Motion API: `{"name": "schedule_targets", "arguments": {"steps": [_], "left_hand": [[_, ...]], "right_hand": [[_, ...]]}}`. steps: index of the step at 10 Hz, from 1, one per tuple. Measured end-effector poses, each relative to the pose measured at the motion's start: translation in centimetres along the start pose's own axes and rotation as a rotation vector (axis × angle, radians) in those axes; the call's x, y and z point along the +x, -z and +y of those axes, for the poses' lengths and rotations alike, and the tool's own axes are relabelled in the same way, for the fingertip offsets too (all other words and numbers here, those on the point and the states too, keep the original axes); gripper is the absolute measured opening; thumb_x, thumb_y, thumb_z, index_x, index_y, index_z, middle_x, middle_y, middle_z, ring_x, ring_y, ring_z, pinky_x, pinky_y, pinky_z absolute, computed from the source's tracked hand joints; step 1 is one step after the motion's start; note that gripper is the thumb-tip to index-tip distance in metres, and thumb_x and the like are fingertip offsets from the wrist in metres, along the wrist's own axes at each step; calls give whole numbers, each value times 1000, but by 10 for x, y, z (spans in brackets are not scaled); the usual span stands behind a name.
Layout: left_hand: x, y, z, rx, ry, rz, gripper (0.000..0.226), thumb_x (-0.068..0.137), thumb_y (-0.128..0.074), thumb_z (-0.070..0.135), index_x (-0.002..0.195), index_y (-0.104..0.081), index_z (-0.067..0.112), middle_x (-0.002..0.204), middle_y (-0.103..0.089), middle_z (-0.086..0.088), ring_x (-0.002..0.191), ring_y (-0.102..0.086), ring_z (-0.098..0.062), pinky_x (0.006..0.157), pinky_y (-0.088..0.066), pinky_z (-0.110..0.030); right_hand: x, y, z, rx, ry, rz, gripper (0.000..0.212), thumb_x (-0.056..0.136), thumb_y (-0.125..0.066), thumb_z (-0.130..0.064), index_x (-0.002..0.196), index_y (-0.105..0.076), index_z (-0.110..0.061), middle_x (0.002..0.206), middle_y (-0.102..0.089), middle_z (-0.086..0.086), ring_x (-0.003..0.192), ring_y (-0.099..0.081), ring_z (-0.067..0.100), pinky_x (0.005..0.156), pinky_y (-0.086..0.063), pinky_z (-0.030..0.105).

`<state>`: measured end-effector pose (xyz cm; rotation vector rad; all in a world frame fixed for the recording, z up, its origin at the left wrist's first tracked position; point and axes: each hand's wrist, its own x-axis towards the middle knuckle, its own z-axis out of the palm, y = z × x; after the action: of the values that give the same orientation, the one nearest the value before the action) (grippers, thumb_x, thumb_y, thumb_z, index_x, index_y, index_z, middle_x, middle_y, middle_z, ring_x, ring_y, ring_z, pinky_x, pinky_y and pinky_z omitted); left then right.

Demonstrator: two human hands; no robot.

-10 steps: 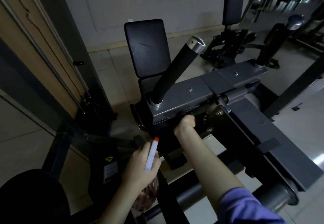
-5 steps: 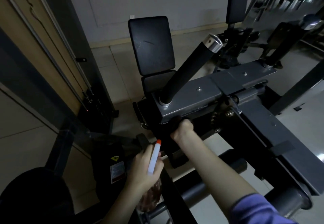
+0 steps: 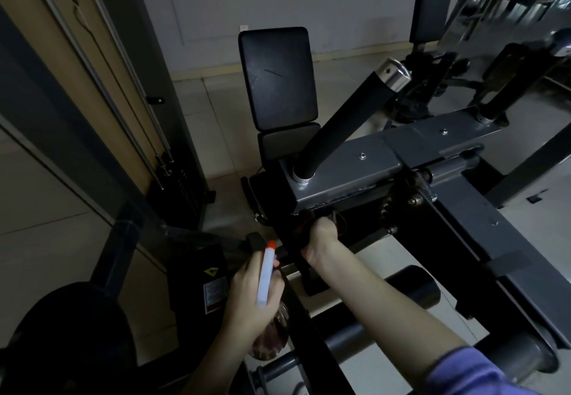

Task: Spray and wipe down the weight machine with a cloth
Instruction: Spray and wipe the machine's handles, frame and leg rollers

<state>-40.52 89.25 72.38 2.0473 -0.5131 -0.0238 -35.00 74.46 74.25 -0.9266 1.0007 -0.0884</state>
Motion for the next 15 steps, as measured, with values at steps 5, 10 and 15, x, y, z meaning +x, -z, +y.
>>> {"name": "schedule_targets", "arguments": {"steps": [5,10,15], "left_hand": [[0,1,-8,-37,-20,-3,8,80,-50,16,87,-54,17,71,-51,13,76,-58,3,61,-39,-2],[-4,5,-11,-13,-48,-7,22,81,-56,6,102,-60,2,74,-52,13,84,-58,5,65,-40,0],[-4,-3,-16,-6,4,74,10,76,-56,4,86,-57,6,70,-52,14,62,-54,-5,60,-39,-4]], "right_hand": [[-12,42,-22,-435,754,386,42,96,-45,-7,137,-43,-7,136,-43,10,123,-44,20,90,-22,5],[-14,6,6,-206,736,401,46,100,-40,-22,145,-35,-12,150,-28,7,138,-29,18,107,-19,17],[-32,26,41,-931,1069,200,51,90,-57,-4,139,-42,-5,128,-43,20,116,-48,32,94,-45,31]]}}
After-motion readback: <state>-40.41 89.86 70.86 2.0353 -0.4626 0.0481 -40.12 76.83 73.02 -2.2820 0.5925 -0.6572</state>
